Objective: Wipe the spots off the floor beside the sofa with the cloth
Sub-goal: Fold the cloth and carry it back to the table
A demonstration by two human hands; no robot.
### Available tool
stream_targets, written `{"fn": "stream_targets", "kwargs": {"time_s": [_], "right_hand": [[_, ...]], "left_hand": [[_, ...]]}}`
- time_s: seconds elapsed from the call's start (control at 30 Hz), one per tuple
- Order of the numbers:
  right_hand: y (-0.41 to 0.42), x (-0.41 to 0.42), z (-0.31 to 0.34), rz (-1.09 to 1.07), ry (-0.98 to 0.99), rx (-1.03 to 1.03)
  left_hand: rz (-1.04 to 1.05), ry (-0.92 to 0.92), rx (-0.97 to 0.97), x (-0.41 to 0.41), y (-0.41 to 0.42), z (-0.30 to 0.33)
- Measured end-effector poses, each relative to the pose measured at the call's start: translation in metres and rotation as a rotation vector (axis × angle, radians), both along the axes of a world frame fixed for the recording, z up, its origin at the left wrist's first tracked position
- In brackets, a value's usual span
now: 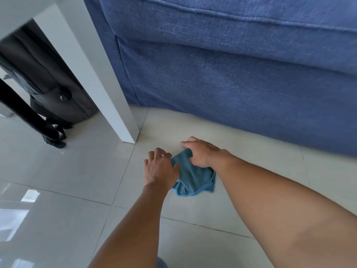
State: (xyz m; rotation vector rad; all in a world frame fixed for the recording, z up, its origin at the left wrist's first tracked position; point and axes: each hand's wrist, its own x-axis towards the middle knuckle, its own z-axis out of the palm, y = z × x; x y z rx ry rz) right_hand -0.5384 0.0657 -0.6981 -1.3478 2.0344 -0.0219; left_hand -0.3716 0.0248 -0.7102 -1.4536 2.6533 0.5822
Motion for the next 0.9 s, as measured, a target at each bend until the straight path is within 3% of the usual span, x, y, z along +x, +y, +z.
{"fn": "stream_targets", "kwargs": {"time_s": [0.2,0.3,0.53,0.67,0.9], "right_hand": [[0.011,0.004,-0.005,0.026,0.106,-0.099],[0.02,-0.002,0.0,-0.03,0.039,-0.125],[0.035,-0.006,0.069,-0.165,-0.148,-0.065],[0.037,0.006,0.117,-0.251,-0.206,-0.174],[0.049,0.028,0.216,-0.418,-0.402,-0.418]], "left_hand": [[0.068,-0.062,0.114,-0.012,0.001,-0.002],[-0.012,-0.072,0.123,-0.009,0.0,0.0],[0.126,0.305,0.587,0.02,0.005,0.052],[0.201,0.514,0.591,0.027,0.009,0.102],[0.284,0.702,0.522,0.047,0.013,0.207]]}}
